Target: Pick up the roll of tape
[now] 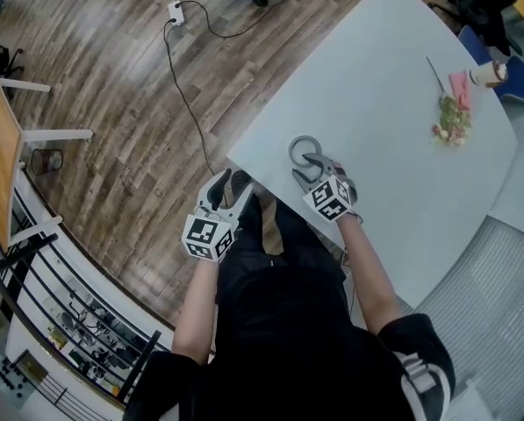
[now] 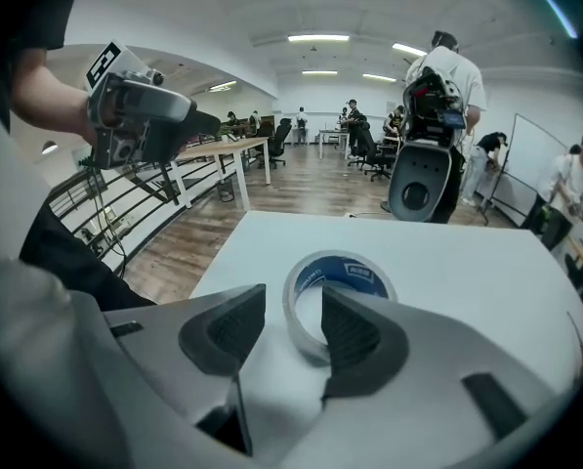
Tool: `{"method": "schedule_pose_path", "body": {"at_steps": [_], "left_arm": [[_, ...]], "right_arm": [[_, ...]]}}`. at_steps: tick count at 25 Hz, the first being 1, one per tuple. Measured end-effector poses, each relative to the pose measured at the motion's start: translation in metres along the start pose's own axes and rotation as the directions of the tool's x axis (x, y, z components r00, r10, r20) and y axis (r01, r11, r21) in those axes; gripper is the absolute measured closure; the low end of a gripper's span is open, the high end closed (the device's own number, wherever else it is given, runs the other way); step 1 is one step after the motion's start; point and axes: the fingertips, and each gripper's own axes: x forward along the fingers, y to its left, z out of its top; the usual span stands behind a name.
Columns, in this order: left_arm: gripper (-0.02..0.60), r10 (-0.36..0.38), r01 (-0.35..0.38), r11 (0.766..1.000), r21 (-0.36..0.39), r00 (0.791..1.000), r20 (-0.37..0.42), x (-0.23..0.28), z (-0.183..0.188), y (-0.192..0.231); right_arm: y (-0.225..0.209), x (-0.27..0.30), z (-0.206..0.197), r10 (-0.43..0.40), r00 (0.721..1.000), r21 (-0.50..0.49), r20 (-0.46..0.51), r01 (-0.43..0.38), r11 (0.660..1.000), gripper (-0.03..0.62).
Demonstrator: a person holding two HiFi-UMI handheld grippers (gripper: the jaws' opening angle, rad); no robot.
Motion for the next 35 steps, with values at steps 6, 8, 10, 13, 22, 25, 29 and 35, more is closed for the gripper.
{"method": "schedule_pose_path", "body": {"at_steps": [6, 8, 10, 13, 22, 25, 29, 35], "left_arm": [[0.344, -0.002, 0.002, 1.0, -0.003, 1.0, -0.007, 0.001, -0.002, -0.003], [0.344, -0.001, 0.001, 1.0, -0.005, 1.0, -0.008, 0.001, -0.002, -0.003], [0.344, -0.002, 0.002, 1.0, -0.006, 1.0, -0.008, 0.002, -0.003, -0.004], [0.344, -0.005, 0.005, 1.0, -0.006, 1.0, -0.006, 0.004, -0.003, -0.006], [0.344, -0.011, 0.011, 1.0, -0.005, 1.0, -0.002, 0.003, 0.0, -0.005], [0.344, -0.018, 0.018, 1.0, -0.011, 1.0, 0.004, 0.003, 0.002, -0.006], [0.344, -0.026, 0.027, 1.0, -0.015, 1.0, 0.005, 0.003, 0.002, -0.006], [0.344, -0.031, 0.032, 0.999, -0.013, 0.999, 0.012, 0.003, 0.004, -0.006]], "right_arm": [[-0.002, 0.005, -0.003, -0.012, 0.999, -0.02, -0.034, 0.012, 1.0, 0.422], [-0.003, 0.008, -0.005, -0.017, 0.999, -0.03, -0.045, 0.016, 0.999, 0.422], [-0.003, 0.01, -0.009, -0.023, 0.998, -0.042, -0.058, 0.021, 0.999, 0.427], [-0.006, 0.011, -0.01, -0.039, 0.997, -0.045, -0.063, 0.036, 0.998, 0.462], [-0.001, 0.014, -0.009, -0.032, 0.996, -0.063, -0.078, 0.027, 0.998, 0.496], [0.004, 0.015, -0.009, -0.031, 0.995, -0.099, -0.096, 0.021, 0.995, 0.536], [0.004, 0.016, -0.008, -0.033, 0.995, -0.089, -0.098, 0.025, 0.996, 0.537], [0.005, 0.013, -0.009, -0.03, 0.995, -0.082, -0.099, 0.022, 0.996, 0.537]]}}
